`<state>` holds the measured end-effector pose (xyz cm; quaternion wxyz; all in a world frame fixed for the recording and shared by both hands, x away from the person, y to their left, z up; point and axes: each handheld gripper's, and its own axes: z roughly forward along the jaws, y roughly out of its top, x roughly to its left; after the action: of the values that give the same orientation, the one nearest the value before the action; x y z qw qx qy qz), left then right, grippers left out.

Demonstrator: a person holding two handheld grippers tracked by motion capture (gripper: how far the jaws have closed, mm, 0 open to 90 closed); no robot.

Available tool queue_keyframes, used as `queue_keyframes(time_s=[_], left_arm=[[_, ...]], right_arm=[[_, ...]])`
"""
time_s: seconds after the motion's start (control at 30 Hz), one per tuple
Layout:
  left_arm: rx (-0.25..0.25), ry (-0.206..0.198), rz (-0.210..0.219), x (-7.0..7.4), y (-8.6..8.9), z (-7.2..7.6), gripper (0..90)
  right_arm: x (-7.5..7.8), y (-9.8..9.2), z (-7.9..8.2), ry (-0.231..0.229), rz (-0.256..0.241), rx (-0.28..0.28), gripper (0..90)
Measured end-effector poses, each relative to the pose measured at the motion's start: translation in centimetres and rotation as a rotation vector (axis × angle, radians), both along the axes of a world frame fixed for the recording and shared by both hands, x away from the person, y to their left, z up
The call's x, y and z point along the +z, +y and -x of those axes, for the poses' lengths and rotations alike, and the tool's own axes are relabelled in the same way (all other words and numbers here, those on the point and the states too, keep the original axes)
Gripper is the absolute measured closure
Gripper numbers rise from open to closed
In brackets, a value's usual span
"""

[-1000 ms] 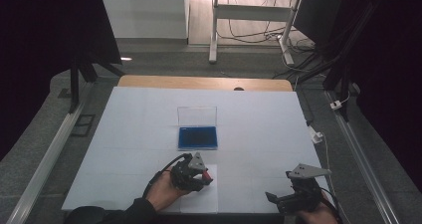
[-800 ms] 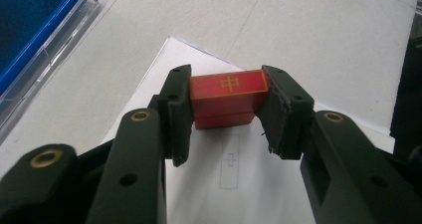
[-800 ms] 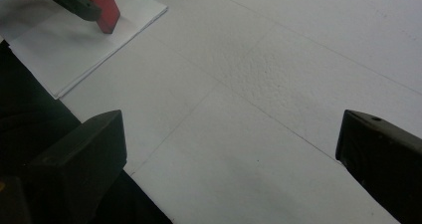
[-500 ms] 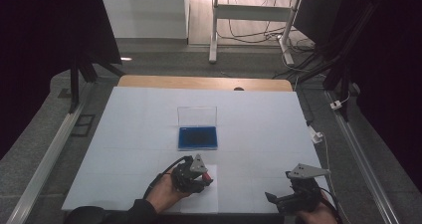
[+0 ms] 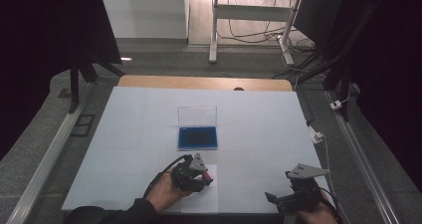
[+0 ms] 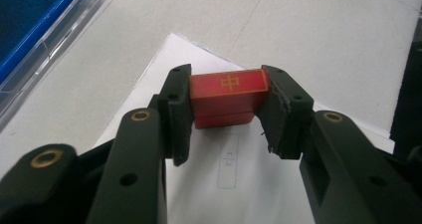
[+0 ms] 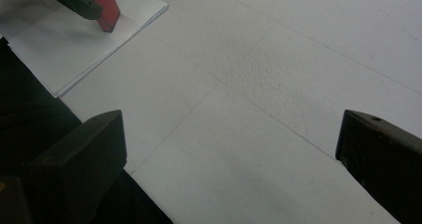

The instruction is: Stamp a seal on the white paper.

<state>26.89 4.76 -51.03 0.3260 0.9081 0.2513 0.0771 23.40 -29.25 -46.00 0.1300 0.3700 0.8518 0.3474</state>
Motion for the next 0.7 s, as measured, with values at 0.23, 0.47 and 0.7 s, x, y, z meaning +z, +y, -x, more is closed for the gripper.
queue_keyframes(time_s=[0.23,0.47,0.7], left_arm=[[-0.001,0.004,-0.003,0.04,-0.01,-0.06,58.6],[0.007,0.037,0.036,-0.13,0.35,-0.39,58.5],[-0.010,0.007,-0.003,0.11,0.06,-0.16,58.3]], right_arm=[[0.00,0.02,0.01,0.000,0.000,0.001,0.0],[0.00,-0.01,0.02,-0.001,0.001,0.000,0.0],[0.00,-0.01,0.04,-0.004,0.003,0.002,0.0]])
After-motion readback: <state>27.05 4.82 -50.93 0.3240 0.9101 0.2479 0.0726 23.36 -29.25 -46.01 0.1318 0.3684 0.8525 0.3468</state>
